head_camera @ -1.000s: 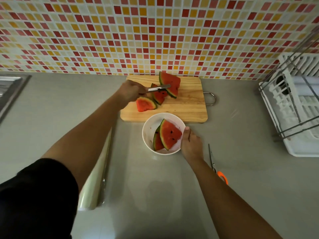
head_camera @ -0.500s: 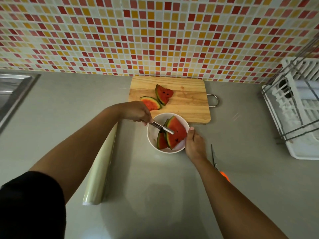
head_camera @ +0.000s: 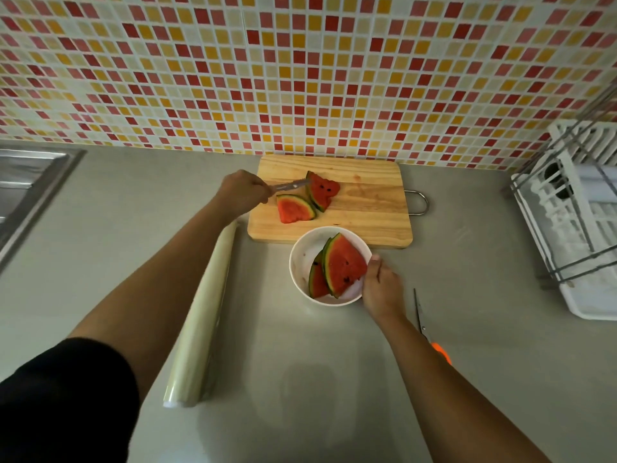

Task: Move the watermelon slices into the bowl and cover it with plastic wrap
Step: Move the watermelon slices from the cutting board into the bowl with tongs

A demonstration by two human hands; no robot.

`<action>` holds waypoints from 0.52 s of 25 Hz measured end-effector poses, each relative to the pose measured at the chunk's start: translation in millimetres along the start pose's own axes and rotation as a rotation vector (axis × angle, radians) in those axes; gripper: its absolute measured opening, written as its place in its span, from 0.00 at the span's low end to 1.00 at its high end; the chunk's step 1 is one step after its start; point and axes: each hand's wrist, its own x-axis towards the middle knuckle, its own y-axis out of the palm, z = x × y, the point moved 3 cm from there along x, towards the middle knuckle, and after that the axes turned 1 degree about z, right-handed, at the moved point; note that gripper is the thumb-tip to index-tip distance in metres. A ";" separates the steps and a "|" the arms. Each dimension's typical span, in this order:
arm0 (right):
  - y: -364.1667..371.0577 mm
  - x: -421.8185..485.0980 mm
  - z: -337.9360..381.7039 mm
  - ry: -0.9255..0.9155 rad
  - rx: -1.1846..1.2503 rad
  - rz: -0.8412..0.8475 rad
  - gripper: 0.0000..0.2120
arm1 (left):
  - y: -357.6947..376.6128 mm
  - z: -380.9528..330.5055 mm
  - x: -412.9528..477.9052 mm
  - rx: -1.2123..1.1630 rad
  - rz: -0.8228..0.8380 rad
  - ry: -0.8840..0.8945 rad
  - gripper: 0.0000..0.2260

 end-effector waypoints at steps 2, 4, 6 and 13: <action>0.4 1.3 -1.3 0.007 -0.002 0.002 0.23 | 16.9 3.3 9.4 -0.028 -0.016 -0.077 0.10; 0.0 1.1 -2.9 0.009 0.005 -0.001 0.22 | 28.0 0.4 17.8 -0.040 0.009 -0.106 0.10; -0.1 0.2 -3.7 -0.005 0.001 -0.016 0.21 | 32.5 -2.5 25.4 -0.057 -0.011 -0.159 0.08; 1.3 1.2 -5.1 -0.020 -0.007 -0.022 0.22 | 34.1 -5.6 29.1 -0.074 -0.118 -0.118 0.10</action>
